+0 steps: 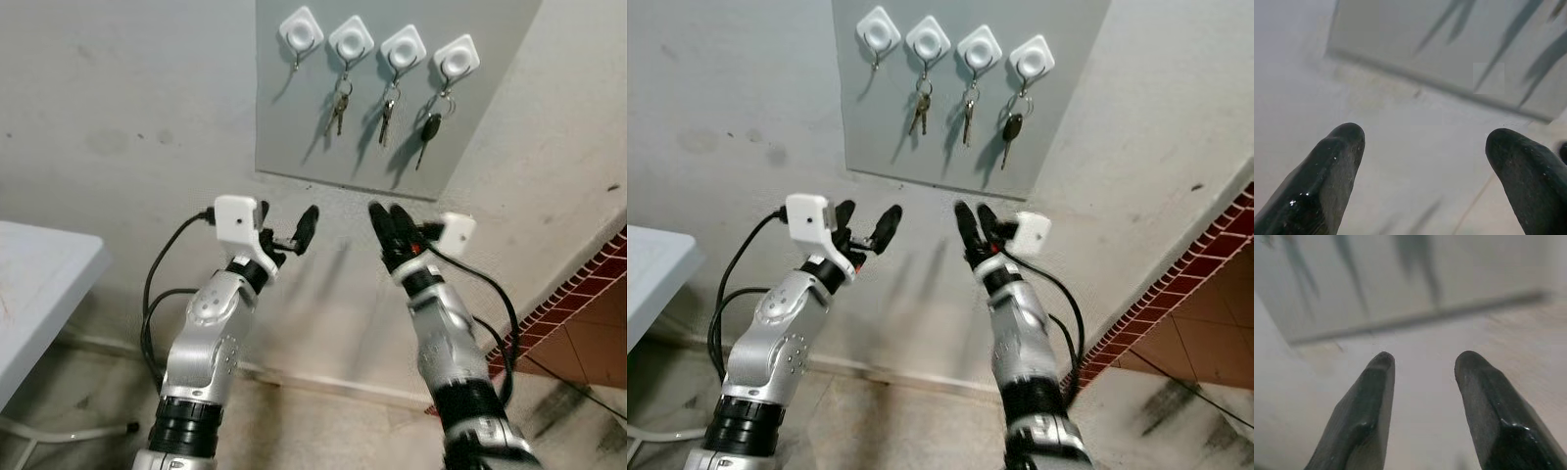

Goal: Hang keys on a hook

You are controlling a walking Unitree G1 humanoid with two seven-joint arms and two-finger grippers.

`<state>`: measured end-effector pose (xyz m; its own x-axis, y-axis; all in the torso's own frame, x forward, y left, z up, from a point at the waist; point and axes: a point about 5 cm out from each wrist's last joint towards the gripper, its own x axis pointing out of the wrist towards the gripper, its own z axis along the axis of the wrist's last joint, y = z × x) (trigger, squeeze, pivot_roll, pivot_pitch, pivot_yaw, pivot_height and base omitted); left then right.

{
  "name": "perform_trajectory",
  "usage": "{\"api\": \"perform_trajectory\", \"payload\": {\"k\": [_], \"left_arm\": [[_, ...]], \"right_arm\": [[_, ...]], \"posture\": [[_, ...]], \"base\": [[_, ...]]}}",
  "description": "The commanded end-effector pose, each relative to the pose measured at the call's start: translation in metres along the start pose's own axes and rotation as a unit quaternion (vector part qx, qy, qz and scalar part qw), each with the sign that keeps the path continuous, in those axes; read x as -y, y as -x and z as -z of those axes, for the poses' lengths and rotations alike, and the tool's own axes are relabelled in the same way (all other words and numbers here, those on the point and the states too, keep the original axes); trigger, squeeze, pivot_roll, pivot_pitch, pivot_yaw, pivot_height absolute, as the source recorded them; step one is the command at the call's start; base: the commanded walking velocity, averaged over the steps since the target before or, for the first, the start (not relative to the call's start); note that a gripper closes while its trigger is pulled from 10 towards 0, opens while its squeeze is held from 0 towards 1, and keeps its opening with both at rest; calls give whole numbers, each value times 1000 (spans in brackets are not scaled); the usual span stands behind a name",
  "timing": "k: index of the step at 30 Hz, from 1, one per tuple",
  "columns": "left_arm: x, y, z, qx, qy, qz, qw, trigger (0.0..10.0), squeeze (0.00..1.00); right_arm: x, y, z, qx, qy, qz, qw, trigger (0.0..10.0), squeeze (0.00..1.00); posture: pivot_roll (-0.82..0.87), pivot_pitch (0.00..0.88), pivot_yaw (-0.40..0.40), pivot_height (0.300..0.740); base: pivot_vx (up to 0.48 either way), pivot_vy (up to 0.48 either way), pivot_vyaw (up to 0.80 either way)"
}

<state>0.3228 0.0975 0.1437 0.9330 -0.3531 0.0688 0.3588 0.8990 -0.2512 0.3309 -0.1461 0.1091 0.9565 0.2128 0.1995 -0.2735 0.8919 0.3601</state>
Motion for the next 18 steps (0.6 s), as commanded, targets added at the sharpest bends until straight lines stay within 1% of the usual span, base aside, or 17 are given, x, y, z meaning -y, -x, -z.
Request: {"api": "perform_trajectory", "payload": {"k": [1,2,3,5,6,7,8,9,11,17,18], "left_arm": [[-8,3,9,-14,5,-29,999,10000,0],[-8,3,9,-14,5,-29,999,10000,0],[-15,5,13,-21,14,-38,999,10000,0],[-23,8,18,-31,18,-50,998,10000,0],[-23,8,18,-31,18,-50,998,10000,0],[-25,9,21,-36,19,-57,998,10000,0],[-25,9,21,-36,19,-57,998,10000,0],[-32,9,27,-51,50,-69,995,10000,0],[-36,8,30,-62,65,-73,993,10000,0],[-40,5,32,-63,76,-77,992,10000,0],[-41,5,32,-62,72,-77,993,10000,0]], "right_arm": [[11,9,-5,6,40,23,999,10000,0],[11,9,-5,6,40,23,999,10000,0],[22,22,0,-8,50,50,997,10000,0],[33,37,3,-20,62,78,995,10000,0],[33,37,3,-20,62,78,995,10000,0],[37,43,4,-24,67,88,994,10000,0],[37,43,4,-24,67,88,994,10000,0],[43,54,6,-27,68,117,990,10000,0],[43,61,6,-25,73,132,988,10000,0],[44,67,7,-27,76,154,985,10000,0],[44,68,6,-24,79,160,984,10000,0]], "posture": [[3,27,-84,740],[3,27,-84,740],[-3,23,-71,740],[-11,19,-59,740],[-11,19,-59,740],[-11,19,-59,740],[-11,19,-59,740],[-29,14,-34,740],[-33,13,-26,740],[-58,12,-7,740],[-61,13,-6,740]], "base": [[0,0,0],[0,0,0],[0,0,0],[0,0,0],[0,0,0],[0,0,0],[0,0,0],[0,0,0],[0,0,0],[0,0,0],[0,0,0]]}}
